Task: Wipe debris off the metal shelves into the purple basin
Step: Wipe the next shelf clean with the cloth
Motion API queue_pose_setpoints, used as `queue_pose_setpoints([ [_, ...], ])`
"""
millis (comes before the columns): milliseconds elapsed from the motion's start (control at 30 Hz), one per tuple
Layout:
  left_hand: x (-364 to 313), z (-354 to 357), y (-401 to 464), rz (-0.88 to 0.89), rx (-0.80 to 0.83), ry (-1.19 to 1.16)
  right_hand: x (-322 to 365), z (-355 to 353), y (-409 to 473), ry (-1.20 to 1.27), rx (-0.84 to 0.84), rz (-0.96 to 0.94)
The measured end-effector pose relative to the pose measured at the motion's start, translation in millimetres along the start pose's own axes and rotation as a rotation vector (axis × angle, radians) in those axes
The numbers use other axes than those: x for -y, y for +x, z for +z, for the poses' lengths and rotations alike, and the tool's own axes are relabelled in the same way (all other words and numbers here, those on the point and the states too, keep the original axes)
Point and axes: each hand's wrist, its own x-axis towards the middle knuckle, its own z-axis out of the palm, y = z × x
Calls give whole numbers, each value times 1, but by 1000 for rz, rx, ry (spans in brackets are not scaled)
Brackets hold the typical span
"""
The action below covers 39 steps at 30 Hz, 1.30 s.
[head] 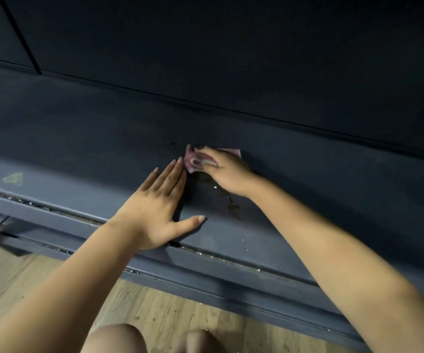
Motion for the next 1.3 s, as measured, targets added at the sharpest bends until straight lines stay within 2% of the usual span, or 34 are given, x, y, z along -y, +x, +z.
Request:
queue_pose_setpoints([
  [133,0,-1,-2,-42,45,-54,-5,10,-15,105,38,-69],
  [300,0,-3,-3,-55,67,-45,-3,13,-19,260,-1,-12],
  [467,0,-5,-3,-44,66,-50,4,12,-21,289,-26,35],
  [533,-1,-6,-3,-45,76,-38,10,7,-28,269,-41,50],
  [667,-1,-8,-4,-52,92,-37,5,-7,-49,78,-145,147],
  [800,12,-13,-19,-21,48,-95,5,-9,-57,95,-205,248],
  [900,50,-23,-33,20,30,-55,18,-2,-47,80,-228,277],
  [1067,89,-14,-38,46,60,-71,40,19,-44,219,-243,369],
  [1167,89,-2,-35,93,35,-33,52,33,-47,177,-187,398],
  [1300,88,-10,-34,83,40,-77,63,28,-54,30,-258,446],
])
